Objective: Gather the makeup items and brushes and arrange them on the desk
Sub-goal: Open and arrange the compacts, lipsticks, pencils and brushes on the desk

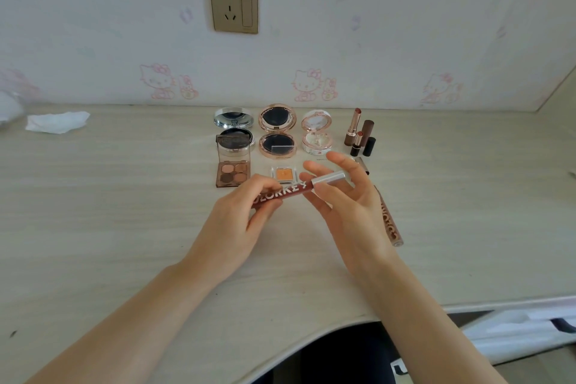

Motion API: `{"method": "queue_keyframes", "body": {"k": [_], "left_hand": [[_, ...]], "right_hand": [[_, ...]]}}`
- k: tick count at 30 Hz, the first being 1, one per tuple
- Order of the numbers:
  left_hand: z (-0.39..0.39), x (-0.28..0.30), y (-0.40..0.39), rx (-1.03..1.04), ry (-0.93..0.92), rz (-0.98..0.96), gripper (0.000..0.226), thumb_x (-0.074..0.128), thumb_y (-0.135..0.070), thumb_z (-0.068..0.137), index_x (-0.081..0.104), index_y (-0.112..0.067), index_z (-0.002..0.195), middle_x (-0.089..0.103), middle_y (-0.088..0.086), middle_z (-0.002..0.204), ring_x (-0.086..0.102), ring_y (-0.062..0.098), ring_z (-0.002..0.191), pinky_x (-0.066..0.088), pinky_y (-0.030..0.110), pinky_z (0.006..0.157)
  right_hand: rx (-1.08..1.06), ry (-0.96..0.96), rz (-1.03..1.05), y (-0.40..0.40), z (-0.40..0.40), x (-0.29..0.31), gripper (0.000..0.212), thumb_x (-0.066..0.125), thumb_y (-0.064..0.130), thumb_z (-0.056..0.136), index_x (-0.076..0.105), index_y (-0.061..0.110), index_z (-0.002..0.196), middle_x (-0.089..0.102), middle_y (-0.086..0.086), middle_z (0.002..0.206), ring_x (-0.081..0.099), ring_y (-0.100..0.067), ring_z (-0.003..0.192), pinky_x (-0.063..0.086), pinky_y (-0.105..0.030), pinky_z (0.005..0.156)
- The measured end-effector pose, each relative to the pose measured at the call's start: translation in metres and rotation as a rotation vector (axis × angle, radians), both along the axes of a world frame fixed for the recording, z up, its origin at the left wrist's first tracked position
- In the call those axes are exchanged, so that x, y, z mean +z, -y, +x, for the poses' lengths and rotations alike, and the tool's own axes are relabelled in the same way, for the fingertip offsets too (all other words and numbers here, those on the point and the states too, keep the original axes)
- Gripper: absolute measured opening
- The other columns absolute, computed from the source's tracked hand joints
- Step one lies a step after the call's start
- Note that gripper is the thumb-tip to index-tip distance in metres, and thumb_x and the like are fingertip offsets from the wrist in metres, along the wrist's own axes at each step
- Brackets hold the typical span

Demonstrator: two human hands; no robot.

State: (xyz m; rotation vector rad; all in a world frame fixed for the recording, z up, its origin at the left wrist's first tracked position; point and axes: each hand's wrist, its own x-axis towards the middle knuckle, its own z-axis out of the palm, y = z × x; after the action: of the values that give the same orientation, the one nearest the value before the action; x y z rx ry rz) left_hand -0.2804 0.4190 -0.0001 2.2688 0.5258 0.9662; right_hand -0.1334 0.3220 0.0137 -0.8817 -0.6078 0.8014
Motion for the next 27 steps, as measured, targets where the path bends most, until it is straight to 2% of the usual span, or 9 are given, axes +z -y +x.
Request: {"method": "queue_keyframes", "body": {"k": [5, 9, 12, 17, 20, 24, 27], "left_hand": [[0.0006, -0.0005, 0.0012, -0.007, -0.001, 0.025, 0.013, 0.058, -0.025, 0.091, 0.057, -0.025, 0.104, 0.063, -0.016, 0.091, 0.061, 0.005, 0.080, 0.047, 0.025, 0.072], [-0.0001, -0.0018, -0.0007, 0.002, -0.019, 0.020, 0.013, 0.058, -0.024, 0.092, 0.057, -0.025, 0.105, 0.063, -0.015, 0.092, 0.062, 0.011, 0.081, 0.048, 0.032, 0.073], [-0.0002, -0.0017, -0.0007, 0.008, -0.010, 0.024, 0.012, 0.057, -0.026, 0.092, 0.057, -0.025, 0.104, 0.064, -0.013, 0.091, 0.062, 0.012, 0.081, 0.048, 0.034, 0.072], [-0.0002, -0.0008, 0.0010, 0.013, -0.013, 0.054, 0.013, 0.058, -0.024, 0.092, 0.057, -0.023, 0.105, 0.064, -0.013, 0.093, 0.062, 0.010, 0.083, 0.047, 0.032, 0.073], [-0.0008, -0.0010, 0.0003, 0.015, -0.016, 0.043, 0.013, 0.057, -0.026, 0.092, 0.056, -0.026, 0.105, 0.064, -0.014, 0.093, 0.062, 0.010, 0.083, 0.048, 0.033, 0.074], [-0.0006, -0.0016, -0.0004, 0.016, -0.021, 0.041, 0.016, 0.054, -0.032, 0.091, 0.056, -0.026, 0.106, 0.064, -0.014, 0.094, 0.063, 0.012, 0.082, 0.050, 0.037, 0.074], [-0.0006, -0.0008, -0.0007, 0.017, -0.021, 0.041, 0.021, 0.049, -0.040, 0.090, 0.055, -0.028, 0.106, 0.064, -0.015, 0.094, 0.062, 0.011, 0.081, 0.050, 0.035, 0.073]], "right_hand": [[-0.084, 0.077, -0.086, -0.0005, -0.0012, -0.0004, 0.020, 0.071, 0.009, 0.082, 0.060, 0.011, 0.098, 0.065, -0.009, 0.088, 0.068, -0.021, 0.089, 0.054, -0.033, 0.085], [-0.062, 0.078, -0.064, 0.0001, 0.0007, -0.0014, 0.021, 0.066, -0.003, 0.083, 0.060, 0.011, 0.098, 0.069, -0.007, 0.086, 0.066, -0.023, 0.089, 0.054, -0.037, 0.088], [-0.013, 0.081, -0.052, 0.0005, -0.0005, -0.0009, 0.027, 0.059, -0.010, 0.085, 0.059, 0.011, 0.101, 0.071, -0.008, 0.096, 0.066, -0.022, 0.096, 0.052, -0.040, 0.094], [-0.106, 0.162, -0.166, 0.0000, -0.0028, -0.0009, 0.015, 0.073, 0.014, 0.081, 0.062, 0.013, 0.092, 0.066, -0.005, 0.086, 0.064, -0.017, 0.086, 0.054, -0.035, 0.084], [-0.154, 0.239, -0.208, -0.0002, -0.0034, -0.0028, 0.012, 0.075, 0.013, 0.079, 0.066, 0.012, 0.088, 0.068, -0.005, 0.083, 0.065, -0.016, 0.083, 0.054, -0.038, 0.084], [-0.102, 0.211, -0.165, 0.0005, -0.0015, -0.0033, 0.016, 0.074, 0.010, 0.075, 0.068, 0.016, 0.089, 0.068, -0.001, 0.083, 0.064, -0.014, 0.085, 0.052, -0.032, 0.082], [-0.045, 0.171, -0.146, 0.0017, 0.0002, -0.0033, 0.017, 0.070, 0.017, 0.075, 0.069, 0.018, 0.092, 0.067, 0.002, 0.086, 0.062, -0.013, 0.089, 0.049, -0.030, 0.081]]}}
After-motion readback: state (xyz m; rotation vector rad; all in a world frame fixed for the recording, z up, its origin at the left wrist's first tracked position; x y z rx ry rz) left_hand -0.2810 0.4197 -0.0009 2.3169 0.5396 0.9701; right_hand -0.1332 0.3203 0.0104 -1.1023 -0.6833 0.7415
